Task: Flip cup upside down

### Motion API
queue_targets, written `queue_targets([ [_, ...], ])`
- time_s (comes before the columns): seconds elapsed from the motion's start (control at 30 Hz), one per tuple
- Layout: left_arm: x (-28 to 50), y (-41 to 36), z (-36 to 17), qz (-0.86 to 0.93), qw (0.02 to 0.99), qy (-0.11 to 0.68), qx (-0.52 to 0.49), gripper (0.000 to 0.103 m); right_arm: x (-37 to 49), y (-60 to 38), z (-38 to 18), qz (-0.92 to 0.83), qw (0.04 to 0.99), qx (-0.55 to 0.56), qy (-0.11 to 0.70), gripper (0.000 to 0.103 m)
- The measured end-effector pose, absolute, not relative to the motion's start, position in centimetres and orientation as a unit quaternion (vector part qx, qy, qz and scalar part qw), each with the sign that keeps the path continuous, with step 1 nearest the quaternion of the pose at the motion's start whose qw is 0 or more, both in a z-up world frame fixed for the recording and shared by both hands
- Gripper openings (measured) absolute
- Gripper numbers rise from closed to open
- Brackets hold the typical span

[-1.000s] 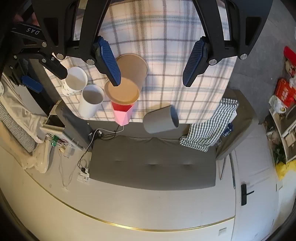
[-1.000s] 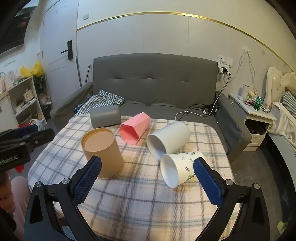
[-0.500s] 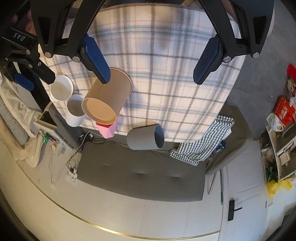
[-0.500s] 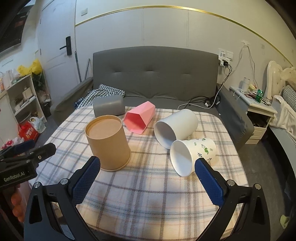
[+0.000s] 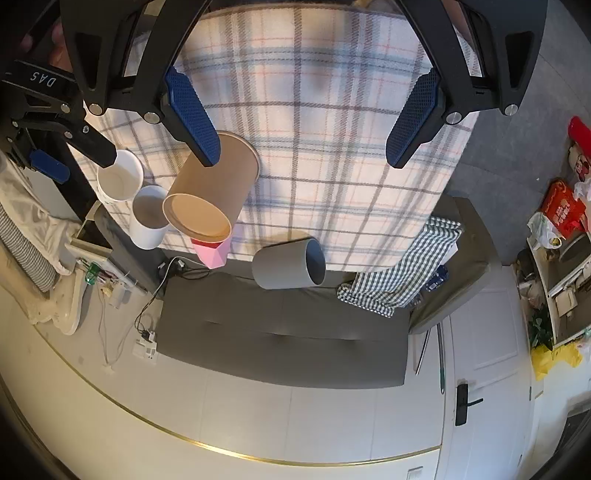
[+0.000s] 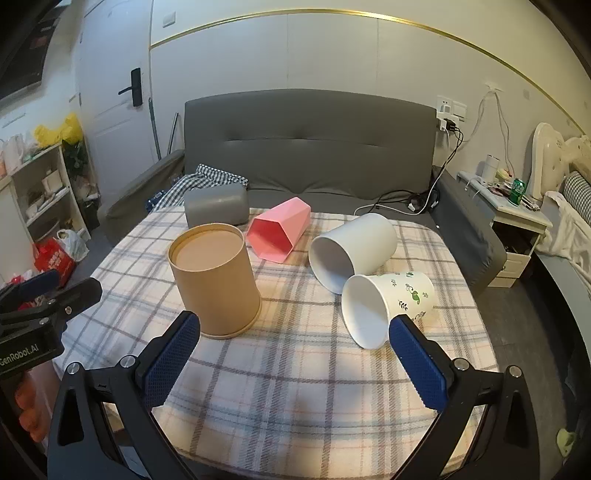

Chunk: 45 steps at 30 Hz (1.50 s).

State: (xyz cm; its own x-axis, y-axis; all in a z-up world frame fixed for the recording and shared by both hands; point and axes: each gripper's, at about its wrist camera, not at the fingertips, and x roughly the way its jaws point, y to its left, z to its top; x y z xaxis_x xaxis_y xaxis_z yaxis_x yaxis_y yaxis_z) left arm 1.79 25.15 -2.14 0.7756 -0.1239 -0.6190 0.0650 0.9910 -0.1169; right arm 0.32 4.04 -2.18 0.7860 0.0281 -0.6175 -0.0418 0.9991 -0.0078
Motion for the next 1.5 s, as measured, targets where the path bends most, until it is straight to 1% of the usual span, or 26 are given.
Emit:
queue_targets([
  [0.33,1.66,24.74,-2.05,-0.054,0.942,0.331,-0.030,0.094,0.01,4.05,-1.80,0.018,0.947,-0.014,0.321,0.103],
  [1.5,1.50,24.99,-2.28,-0.052,0.940,0.335,-0.032,0.094,-0.17,4.42,-1.68,0.023,0.946,-0.018,0.322,0.103],
])
